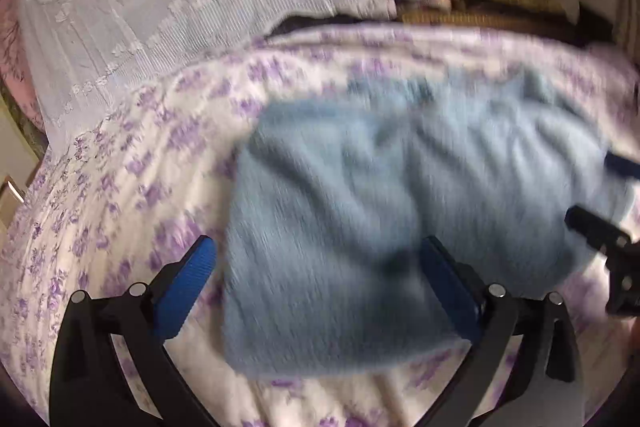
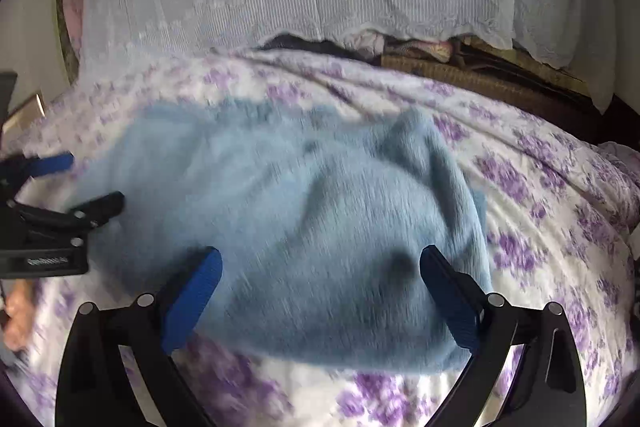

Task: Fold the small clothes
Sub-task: 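Release the hem onto the folded jacket and open both grippers, then press the folded jacket flat with both open grippers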

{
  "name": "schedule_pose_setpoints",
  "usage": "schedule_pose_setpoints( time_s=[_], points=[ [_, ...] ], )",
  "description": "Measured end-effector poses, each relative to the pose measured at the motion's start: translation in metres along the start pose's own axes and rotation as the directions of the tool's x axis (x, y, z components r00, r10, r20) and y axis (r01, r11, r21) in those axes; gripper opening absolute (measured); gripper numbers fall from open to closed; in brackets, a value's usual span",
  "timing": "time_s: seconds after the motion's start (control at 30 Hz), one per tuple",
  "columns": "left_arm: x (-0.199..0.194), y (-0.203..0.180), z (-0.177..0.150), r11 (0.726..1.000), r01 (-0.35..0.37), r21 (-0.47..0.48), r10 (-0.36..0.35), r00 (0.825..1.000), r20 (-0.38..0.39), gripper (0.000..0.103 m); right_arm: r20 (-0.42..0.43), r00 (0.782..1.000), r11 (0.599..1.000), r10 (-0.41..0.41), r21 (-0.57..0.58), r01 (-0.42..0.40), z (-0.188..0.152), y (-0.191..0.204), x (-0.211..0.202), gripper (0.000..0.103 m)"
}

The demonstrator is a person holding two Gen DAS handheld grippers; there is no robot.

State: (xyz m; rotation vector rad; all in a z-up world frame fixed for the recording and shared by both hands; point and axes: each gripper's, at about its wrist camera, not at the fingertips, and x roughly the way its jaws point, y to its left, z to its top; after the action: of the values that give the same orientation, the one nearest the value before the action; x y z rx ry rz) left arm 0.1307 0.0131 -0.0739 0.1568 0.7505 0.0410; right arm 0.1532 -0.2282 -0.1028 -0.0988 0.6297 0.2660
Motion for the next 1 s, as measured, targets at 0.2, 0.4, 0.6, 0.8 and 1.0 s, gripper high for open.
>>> schedule_pose_setpoints(
  time_s=[0.2,0.4,0.6,0.8,1.0],
  points=[
    [0.048,0.007,0.046,0.995,-0.087,-0.044,0.083,0.994,-0.073,0.099,-0.011,1.000,0.997,0.009,0.075,-0.008,0.054,-0.001,0.037,0.100],
    [0.098,0.025,0.041,0.990,-0.039,-0.137,0.026,0.995,-0.096,0.099,-0.104,0.994,0.993,0.039,0.117,-0.027,0.042,-0.017,0.100,0.100],
    [0.093,0.022,0.035,0.990,-0.057,-0.131,0.048,0.996,-0.072,0.099,-0.076,0.997,0.995,0.026,0.097,-0.018,0.036,-0.011,0.096,0.100],
    [0.064,0.018,0.023,0.988,-0.103,-0.115,0.103,0.995,-0.007,0.099,0.049,0.997,0.981,0.059,0.180,-0.067,0.026,-0.022,0.060,0.100],
    [0.031,0.008,0.006,0.989,-0.127,-0.080,0.131,0.991,0.040,0.099,0.099,0.995,0.971,0.032,0.231,-0.054,0.006,-0.025,0.023,0.100]
  ],
)
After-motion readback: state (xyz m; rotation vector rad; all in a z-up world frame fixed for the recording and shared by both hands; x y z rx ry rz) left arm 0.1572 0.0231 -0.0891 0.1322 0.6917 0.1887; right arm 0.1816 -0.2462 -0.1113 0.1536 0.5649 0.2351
